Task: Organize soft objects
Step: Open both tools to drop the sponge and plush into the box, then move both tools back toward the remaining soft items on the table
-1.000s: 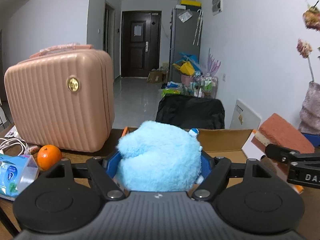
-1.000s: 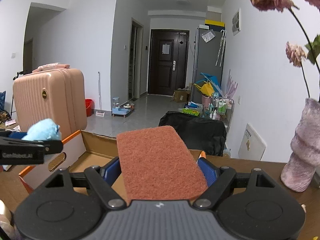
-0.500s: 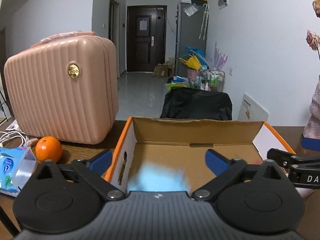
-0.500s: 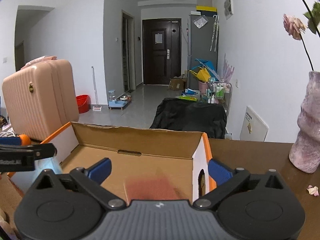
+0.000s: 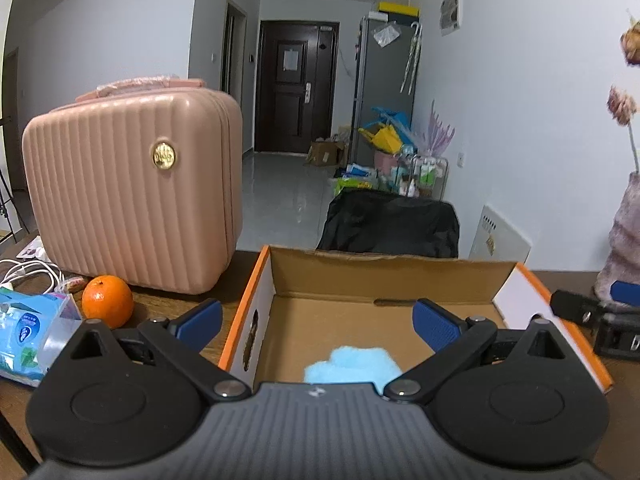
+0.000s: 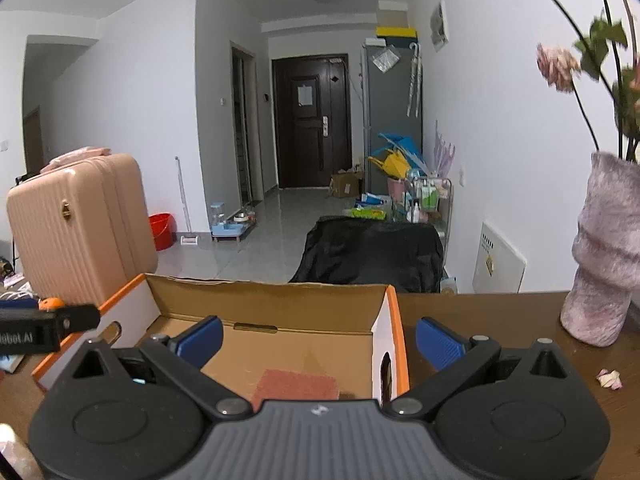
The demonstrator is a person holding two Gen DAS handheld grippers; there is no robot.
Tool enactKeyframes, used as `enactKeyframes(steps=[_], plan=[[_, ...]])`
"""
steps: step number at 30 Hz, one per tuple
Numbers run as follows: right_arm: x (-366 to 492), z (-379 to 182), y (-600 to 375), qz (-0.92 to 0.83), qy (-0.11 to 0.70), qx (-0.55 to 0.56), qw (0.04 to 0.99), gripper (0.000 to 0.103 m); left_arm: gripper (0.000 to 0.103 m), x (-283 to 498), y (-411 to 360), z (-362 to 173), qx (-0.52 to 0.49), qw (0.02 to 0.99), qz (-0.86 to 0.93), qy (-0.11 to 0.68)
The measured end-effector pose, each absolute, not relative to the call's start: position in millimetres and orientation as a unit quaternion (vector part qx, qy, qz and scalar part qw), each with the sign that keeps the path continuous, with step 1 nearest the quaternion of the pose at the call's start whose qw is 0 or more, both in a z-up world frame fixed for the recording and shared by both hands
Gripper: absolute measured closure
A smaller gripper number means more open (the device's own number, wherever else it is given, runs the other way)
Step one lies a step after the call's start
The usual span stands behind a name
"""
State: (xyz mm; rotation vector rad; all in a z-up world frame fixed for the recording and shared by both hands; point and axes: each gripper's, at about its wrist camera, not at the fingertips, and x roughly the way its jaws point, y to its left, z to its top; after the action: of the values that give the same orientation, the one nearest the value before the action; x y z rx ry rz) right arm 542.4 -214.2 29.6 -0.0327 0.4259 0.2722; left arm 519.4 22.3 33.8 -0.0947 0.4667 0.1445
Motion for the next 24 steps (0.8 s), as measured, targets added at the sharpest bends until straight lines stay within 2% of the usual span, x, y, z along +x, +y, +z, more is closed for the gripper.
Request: enactKeyframes(steps=[11,24], plan=[[488,35,-211,0.14,0.185,-0.058,0.971,0.0,0.0,473,19,45,-0.04,0.977,0.06,0.2],[418,22,-229,0.132,0.185,-0.057,0.972,0.0,0.0,411,21,39,-0.036,0.979,0.045,0.194]])
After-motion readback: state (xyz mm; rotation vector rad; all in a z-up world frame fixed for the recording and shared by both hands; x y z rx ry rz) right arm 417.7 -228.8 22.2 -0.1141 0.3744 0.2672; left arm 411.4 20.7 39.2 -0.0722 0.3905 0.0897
